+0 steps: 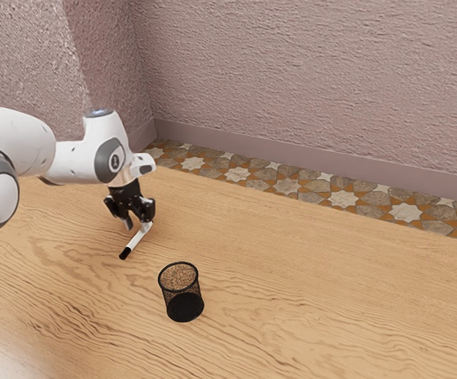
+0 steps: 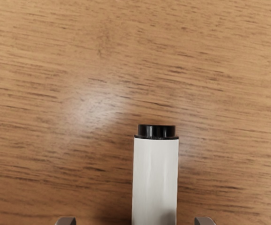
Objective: Put the marker into the pen holder.
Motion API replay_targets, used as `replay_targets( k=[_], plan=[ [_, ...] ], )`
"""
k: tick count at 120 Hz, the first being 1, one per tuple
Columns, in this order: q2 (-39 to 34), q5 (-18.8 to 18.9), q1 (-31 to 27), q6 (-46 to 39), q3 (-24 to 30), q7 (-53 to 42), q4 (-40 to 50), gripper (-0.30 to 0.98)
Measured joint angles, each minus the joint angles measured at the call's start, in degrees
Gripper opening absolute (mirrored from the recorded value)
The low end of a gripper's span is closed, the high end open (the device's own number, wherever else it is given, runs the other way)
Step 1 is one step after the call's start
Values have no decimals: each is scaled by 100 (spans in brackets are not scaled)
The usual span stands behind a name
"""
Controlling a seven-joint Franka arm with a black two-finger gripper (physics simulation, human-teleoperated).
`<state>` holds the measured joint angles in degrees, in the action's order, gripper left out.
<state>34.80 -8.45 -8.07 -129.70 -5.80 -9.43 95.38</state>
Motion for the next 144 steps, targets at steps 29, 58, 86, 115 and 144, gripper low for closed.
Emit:
replay_targets(
  k=[29,58,86,115,144],
  plan=[
    [67,-152,17,-105,0,47,3,7],
    [-278,-55,172,-40,-30,126,27,-7],
    [-1800,239,1095,852,-43,221,330,-10],
    [-2636,280,1902,1284,-36,245,1164,-10],
    [-2599,205,2006,1409,-28,263,1471,-10]
  ],
)
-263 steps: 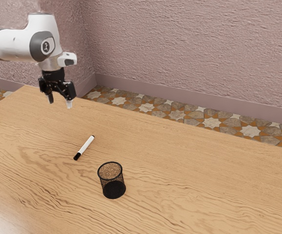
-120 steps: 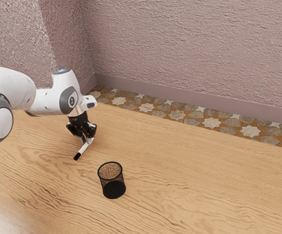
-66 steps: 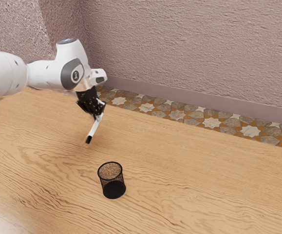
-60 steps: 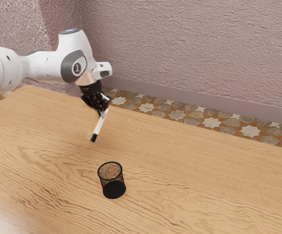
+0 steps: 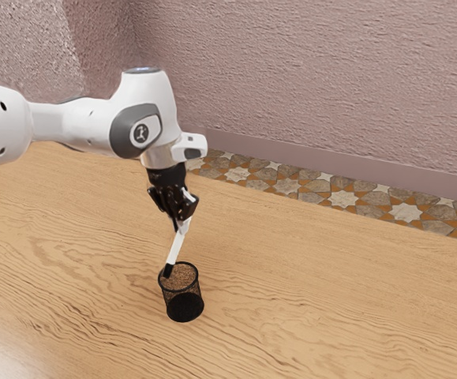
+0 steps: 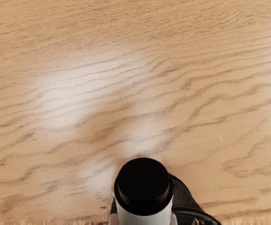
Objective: Put the marker into the pen holder.
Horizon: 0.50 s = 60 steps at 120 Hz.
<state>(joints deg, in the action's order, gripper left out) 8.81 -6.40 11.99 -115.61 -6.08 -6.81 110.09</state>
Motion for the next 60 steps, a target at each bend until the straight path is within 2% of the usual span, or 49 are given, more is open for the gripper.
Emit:
replay_targets(
  k=[28,49,60],
  plan=[
    [2,-217,113,20,19,27,275,-10],
    [-2,-364,122,60,18,-14,439,28],
    [-300,-242,89,251,-5,-45,156,42]
  ],
)
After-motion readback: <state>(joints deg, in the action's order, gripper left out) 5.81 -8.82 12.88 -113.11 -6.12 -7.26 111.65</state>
